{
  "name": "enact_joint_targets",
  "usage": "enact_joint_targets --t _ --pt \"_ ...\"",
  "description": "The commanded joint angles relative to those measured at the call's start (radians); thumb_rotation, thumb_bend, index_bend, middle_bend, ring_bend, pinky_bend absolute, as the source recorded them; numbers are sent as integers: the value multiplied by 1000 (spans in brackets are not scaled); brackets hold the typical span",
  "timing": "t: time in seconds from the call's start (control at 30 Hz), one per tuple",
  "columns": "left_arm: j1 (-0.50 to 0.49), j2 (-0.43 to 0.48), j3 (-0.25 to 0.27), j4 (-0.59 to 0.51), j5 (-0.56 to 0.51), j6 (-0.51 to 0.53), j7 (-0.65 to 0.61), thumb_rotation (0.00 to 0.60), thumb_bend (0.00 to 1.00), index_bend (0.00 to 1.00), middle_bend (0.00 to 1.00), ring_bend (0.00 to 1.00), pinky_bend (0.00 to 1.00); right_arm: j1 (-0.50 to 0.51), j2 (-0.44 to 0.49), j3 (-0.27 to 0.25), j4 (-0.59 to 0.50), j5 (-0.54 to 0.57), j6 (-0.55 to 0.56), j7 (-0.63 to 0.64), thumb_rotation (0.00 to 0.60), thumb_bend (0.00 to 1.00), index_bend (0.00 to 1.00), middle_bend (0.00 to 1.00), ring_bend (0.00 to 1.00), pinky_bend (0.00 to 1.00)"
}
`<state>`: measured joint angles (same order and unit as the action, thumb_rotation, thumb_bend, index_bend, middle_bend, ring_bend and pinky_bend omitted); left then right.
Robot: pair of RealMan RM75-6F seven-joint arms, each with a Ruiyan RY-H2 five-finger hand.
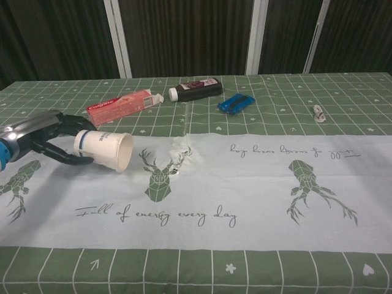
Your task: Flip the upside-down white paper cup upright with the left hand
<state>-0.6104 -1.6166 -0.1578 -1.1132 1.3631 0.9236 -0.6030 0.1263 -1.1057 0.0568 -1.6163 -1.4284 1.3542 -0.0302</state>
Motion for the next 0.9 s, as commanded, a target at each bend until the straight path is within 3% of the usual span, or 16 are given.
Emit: enact_joint_targets --t 0.03,0.13,0.23,0.27,0.33,0.7,0.9 --pt "-4 -10 10 26 7 -10 -8 600 192 336 302 70 109 0 0 0 1 0 0 -1 600 0 0 1 0 1" --pt "-6 -8 19 32 16 -15 -8 600 190 266 222 18 79 0 0 -1 1 1 -1 0 600 0 0 1 0 1" --pt "-10 5 39 37 39 -21 4 600 190 266 222 18 79 -1 1 -2 2 0 -1 -2 600 0 0 1 0 1" --pt "-11 16 46 34 51 -21 9 600 192 214 177 2 56 0 1 -2 2 1 -3 -2 600 0 0 1 0 1" --pt "-13 28 51 24 57 -23 1 600 193 13 29 1 9 0 2 -2 2 2 -4 -2 600 0 0 1 0 2" --pt "2 83 59 -40 50 9 87 599 183 0 2 1 6 2 3 -4 3 2 -8 -3 600 0 0 1 0 2" --pt "21 157 62 -128 47 65 289 598 182 1 2 0 7 1 3 -4 -1 0 -4 -1 600 0 0 1 0 2"
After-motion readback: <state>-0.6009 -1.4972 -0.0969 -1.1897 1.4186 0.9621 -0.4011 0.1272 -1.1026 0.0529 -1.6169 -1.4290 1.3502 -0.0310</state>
